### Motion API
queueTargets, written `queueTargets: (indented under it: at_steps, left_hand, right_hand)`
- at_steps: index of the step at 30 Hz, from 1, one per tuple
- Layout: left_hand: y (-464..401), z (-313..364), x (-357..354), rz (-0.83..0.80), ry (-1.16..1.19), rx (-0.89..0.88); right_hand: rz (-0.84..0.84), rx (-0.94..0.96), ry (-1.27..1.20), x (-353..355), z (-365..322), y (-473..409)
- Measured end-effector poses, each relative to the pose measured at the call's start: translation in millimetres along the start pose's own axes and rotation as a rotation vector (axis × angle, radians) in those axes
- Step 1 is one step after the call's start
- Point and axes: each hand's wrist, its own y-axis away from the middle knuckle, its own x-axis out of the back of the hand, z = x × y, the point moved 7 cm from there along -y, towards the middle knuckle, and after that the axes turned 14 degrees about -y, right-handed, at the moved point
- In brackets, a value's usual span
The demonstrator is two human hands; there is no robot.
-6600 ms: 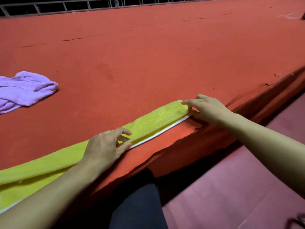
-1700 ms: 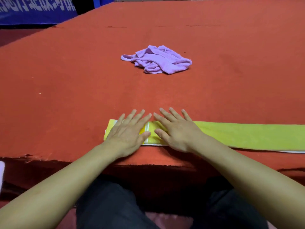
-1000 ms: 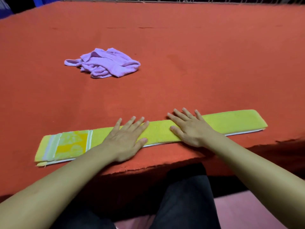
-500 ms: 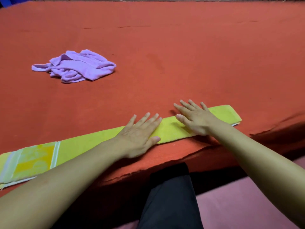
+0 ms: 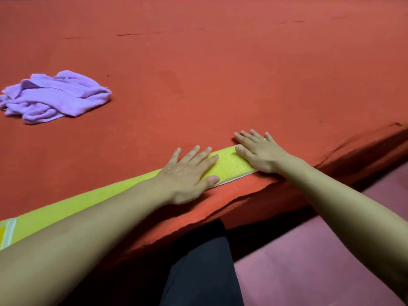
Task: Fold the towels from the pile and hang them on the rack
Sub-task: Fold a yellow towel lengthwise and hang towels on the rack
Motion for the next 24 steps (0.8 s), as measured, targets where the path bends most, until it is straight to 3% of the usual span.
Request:
queueTargets:
  at_steps: [4,8,14,24]
  left_hand:
    - [-21.2,20.0,19.2,0.221,0.03,-0.022]
    - [-39.1,25.0,40.4,0.401,0.239,0.019]
    - [-67.5,30.4,48.9,0.423,0.724,0.205]
    - [-94.0,60.9,49.5,0.359,0.91,0.241]
  right_hand:
    - [0.06,0.019,-0.273,16.6,7.0,-5.7]
    - [0.124,0.022,-0.211,51.5,31.5,-7.8]
    - [0.064,0.024,-0.248,61.8,40.0,-8.5]
    - [0.145,0.001,-0.71,72.3,44.3,-0.5]
